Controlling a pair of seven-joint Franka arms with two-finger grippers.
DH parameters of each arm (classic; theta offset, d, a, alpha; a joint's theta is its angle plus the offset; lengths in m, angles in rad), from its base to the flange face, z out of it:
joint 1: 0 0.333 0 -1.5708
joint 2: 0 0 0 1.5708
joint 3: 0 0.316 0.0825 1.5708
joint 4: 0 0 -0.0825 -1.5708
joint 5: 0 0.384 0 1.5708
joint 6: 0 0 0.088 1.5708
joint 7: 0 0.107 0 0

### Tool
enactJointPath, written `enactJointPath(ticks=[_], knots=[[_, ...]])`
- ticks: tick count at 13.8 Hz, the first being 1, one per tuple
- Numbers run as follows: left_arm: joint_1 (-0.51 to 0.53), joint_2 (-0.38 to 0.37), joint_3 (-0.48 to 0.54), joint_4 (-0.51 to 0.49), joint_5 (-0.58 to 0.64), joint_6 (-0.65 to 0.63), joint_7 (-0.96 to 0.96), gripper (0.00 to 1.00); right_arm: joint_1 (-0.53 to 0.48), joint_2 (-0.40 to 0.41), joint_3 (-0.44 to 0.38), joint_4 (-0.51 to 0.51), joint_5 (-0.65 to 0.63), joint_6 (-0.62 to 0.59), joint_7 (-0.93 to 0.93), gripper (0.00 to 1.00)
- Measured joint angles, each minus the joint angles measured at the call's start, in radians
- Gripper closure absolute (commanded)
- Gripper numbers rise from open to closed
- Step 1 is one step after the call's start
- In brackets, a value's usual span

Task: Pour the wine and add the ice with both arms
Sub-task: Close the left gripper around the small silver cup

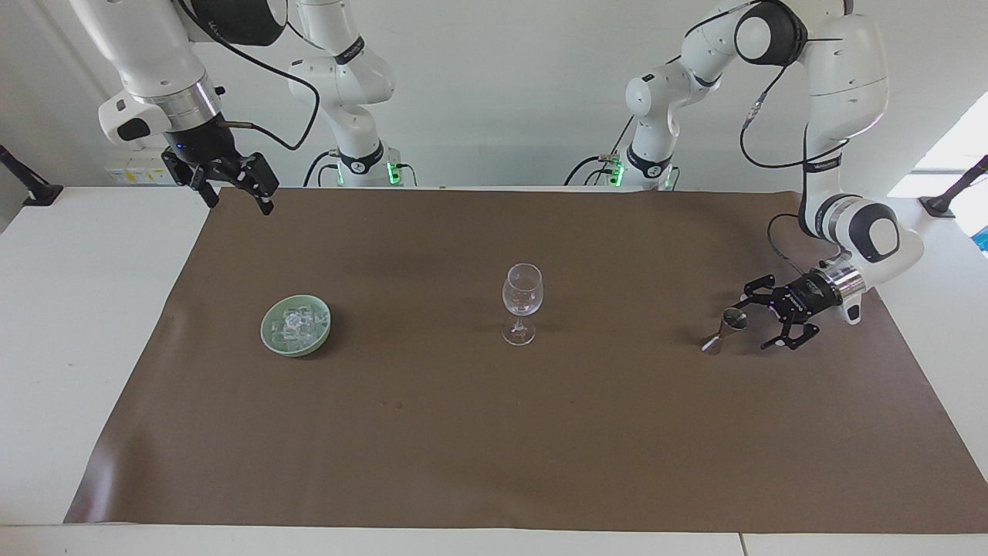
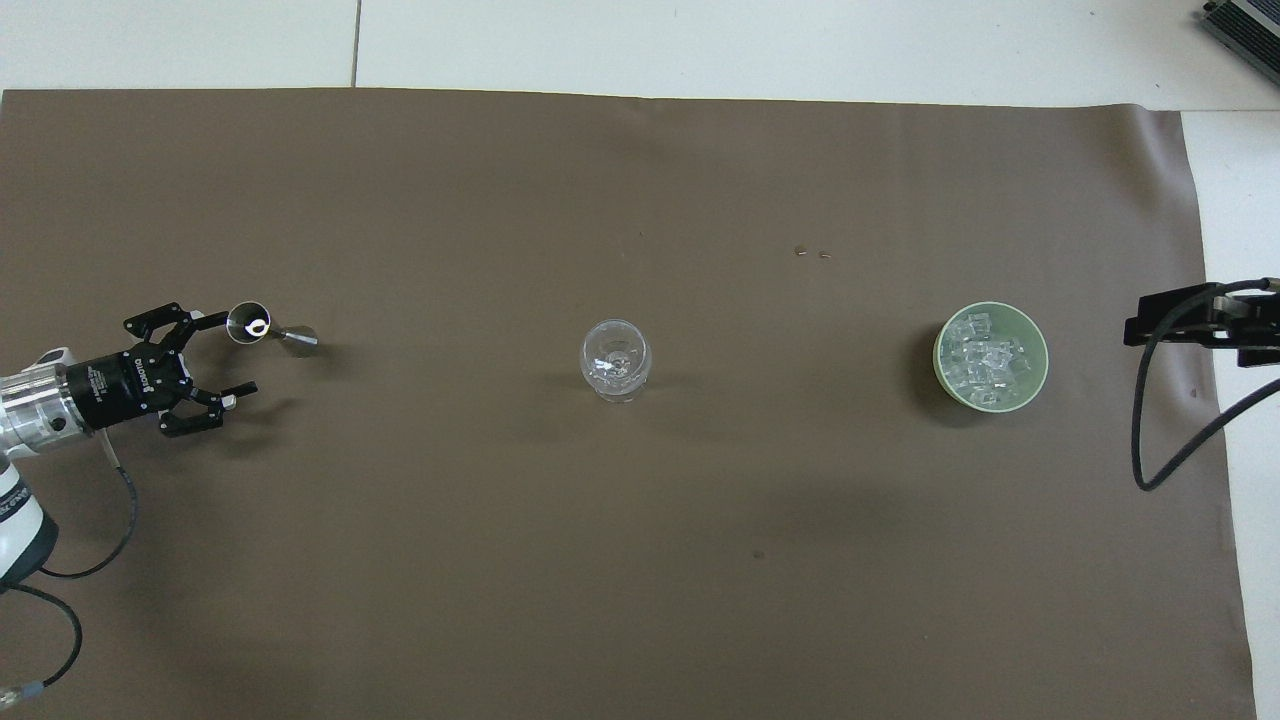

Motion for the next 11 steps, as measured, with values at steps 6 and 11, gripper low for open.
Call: enactJointPath(ticks=[6,11], knots=[[-0.054,-0.025,-0.005,-0.108,-0.186,0.036,0.096,0.0,0.0,0.0,0.0,0.0,0.0,0.0,0.0,0.0],[-0.061,-0.039,-0.005,-0.146,-0.249,0.053,0.119,0.0,0.0,0.0,0.0,0.0,0.0,0.0,0.0,0.0]])
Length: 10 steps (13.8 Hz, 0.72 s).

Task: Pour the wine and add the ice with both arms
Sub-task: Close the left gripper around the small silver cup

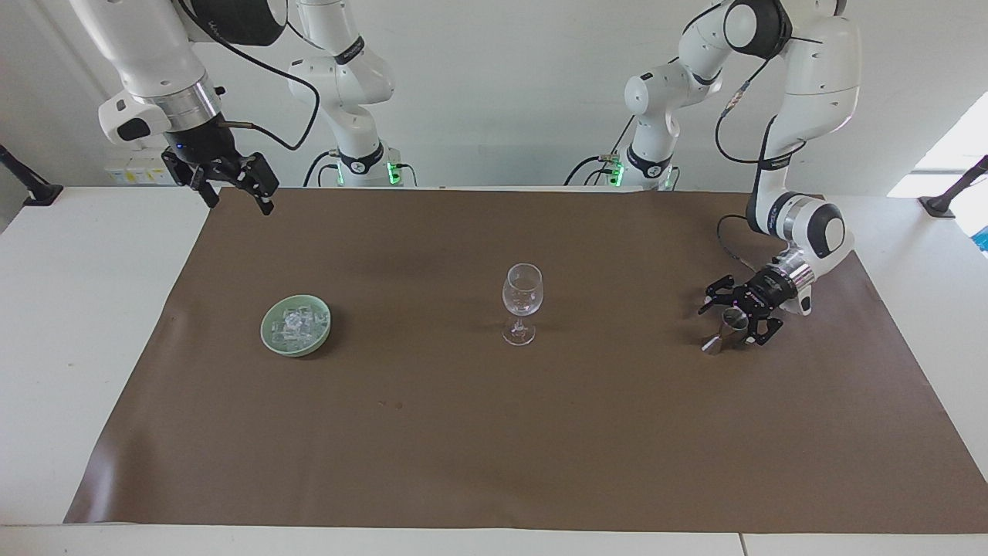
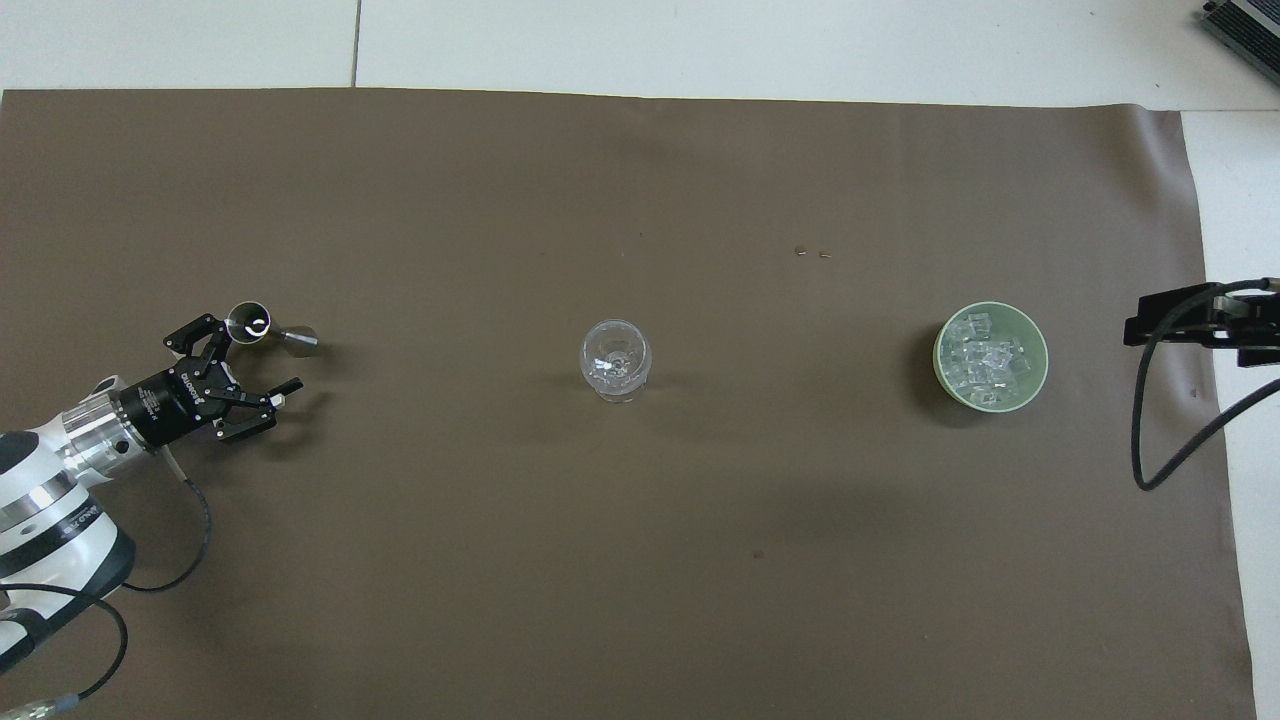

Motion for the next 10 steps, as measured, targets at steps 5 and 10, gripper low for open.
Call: enactJointPath(ticks=[5,10], knots=[[0.0,-0.002,0.0,-0.002,-0.053,0.001,0.002,0.0,0.0,0.0,0.0,0.0,0.0,0.0,0.0,0.0],[-0.004,-0.003,-0.001,-0.024,-0.099,0.001,0.04,0.0,0.0,0.0,0.0,0.0,0.0,0.0,0.0,0.0]])
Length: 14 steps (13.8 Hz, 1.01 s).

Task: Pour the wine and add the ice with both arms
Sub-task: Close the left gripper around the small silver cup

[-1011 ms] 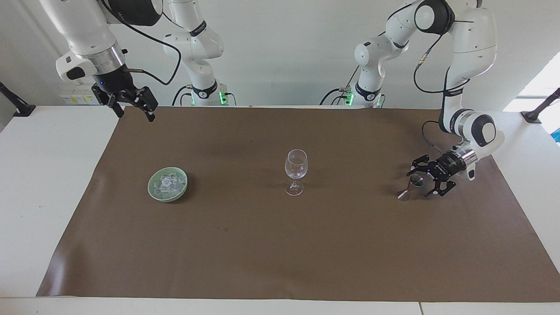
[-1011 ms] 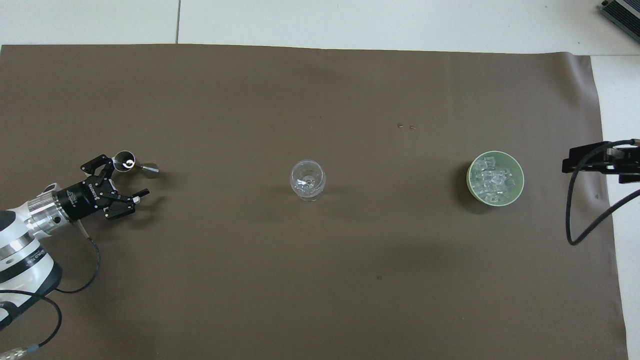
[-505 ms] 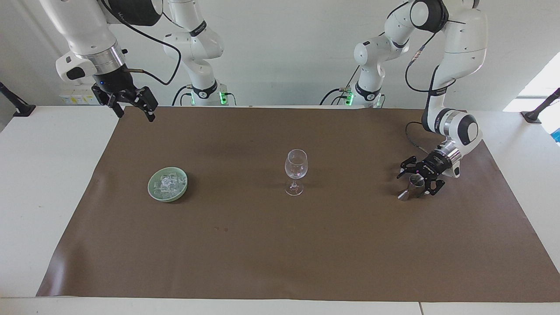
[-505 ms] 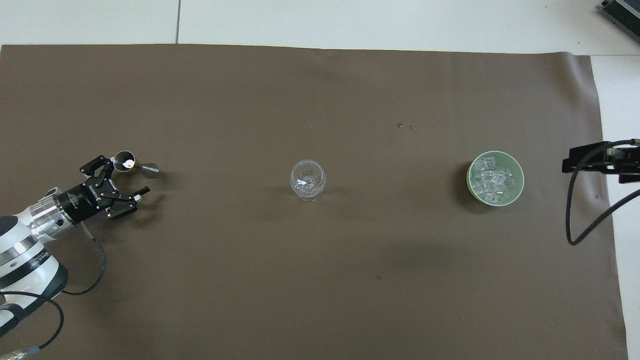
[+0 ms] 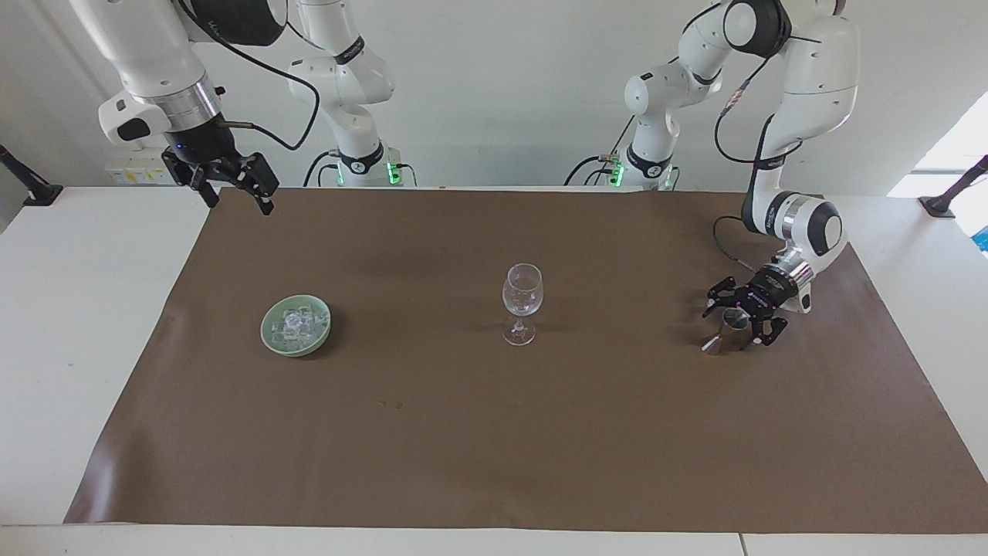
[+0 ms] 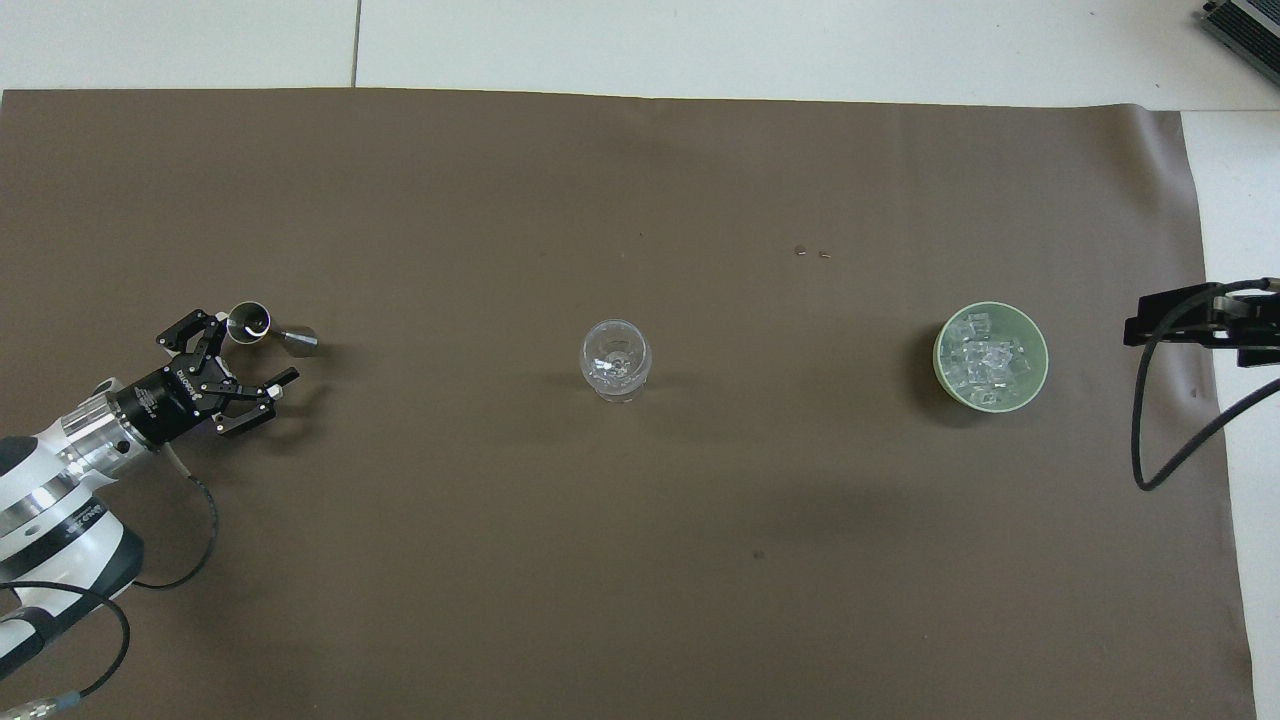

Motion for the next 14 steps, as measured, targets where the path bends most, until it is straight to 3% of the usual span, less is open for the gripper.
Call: enactJointPath(ticks=[8,10,13,14], knots=[[-0.012,-0.013,-0.002,-0.025,-0.052,0.0,0.023,0.0,0.0,0.0,0.0,0.0,0.0,0.0,0.0,0.0],[-0.013,-0.013,-0.003,-0.025,-0.053,0.0,0.023,0.08,0.0,0.0,0.0,0.0,0.0,0.0,0.0,0.0],[-0.014,-0.014,-0.003,-0.025,-0.056,0.0,0.024,0.1,0.0,0.0,0.0,0.0,0.0,0.0,0.0,0.0],[-0.014,-0.015,-0.003,-0.025,-0.058,0.0,0.024,0.19,0.0,0.0,0.0,0.0,0.0,0.0,0.0,0.0]])
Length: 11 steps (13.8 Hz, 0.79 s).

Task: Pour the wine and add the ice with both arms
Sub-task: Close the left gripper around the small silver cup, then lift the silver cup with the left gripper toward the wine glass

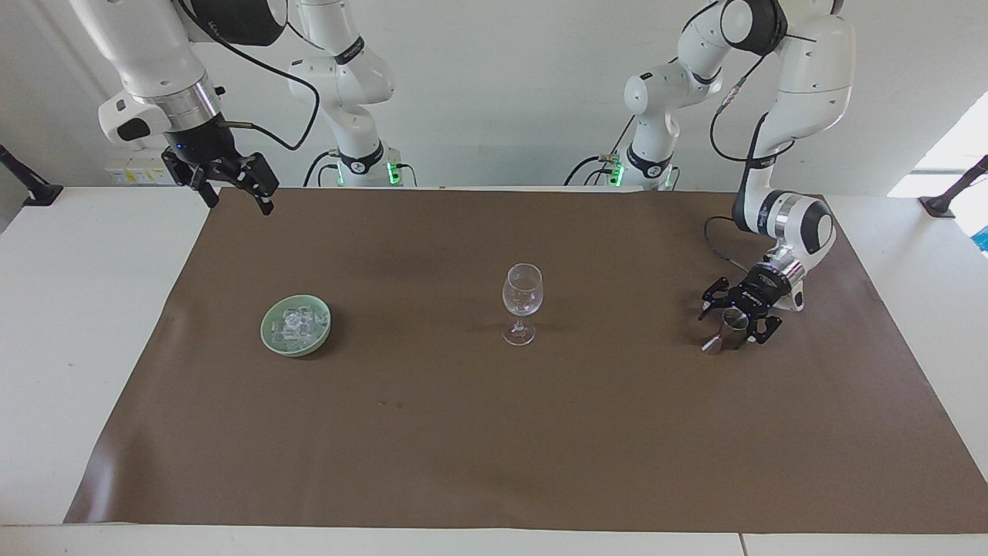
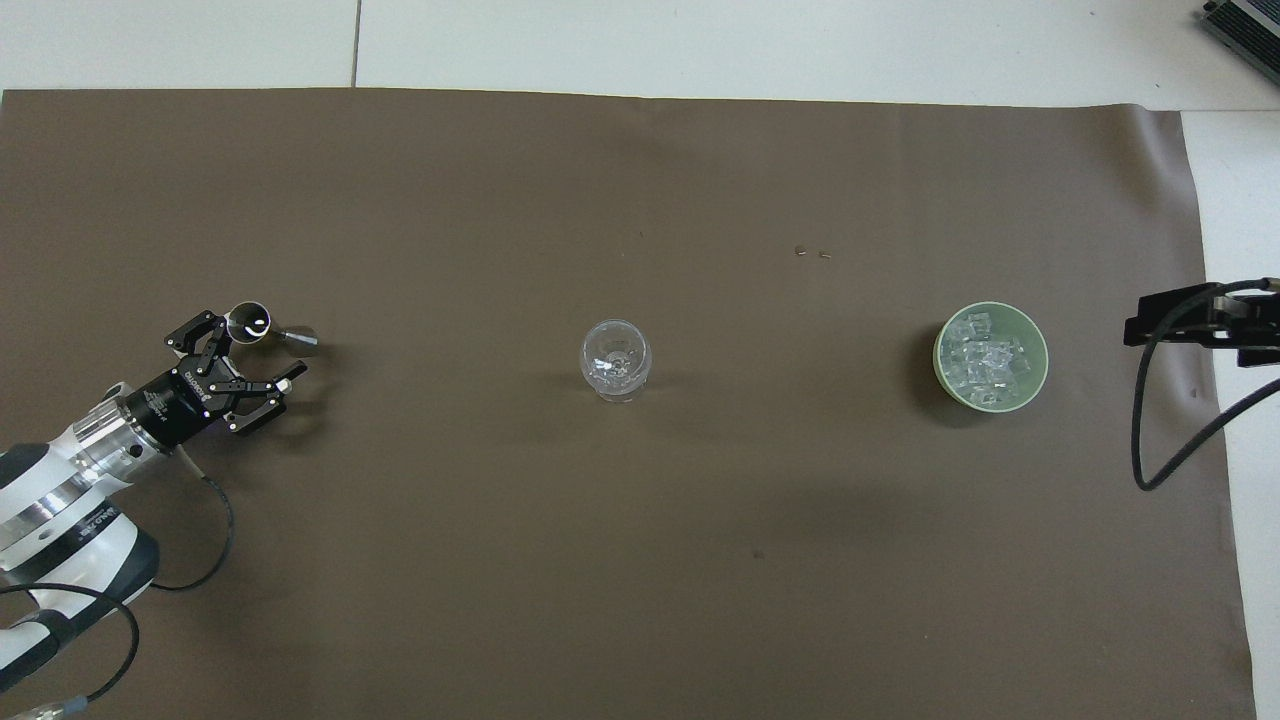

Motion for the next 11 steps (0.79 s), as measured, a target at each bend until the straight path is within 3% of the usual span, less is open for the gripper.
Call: enactJointPath(ticks=[1,4,11], knots=[[0.0,-0.001,0.0,0.0,-0.002,0.0,0.0,0.34,0.0,0.0,0.0,0.0,0.0,0.0,0.0,0.0],[0.0,-0.002,0.0,0.0,-0.007,0.0,0.0,1.0,0.0,0.0,0.0,0.0,0.0,0.0,0.0,0.0],[0.003,-0.004,0.006,0.0,-0.012,0.009,0.0,1.0,0.0,0.0,0.0,0.0,0.0,0.0,0.0,0.0]])
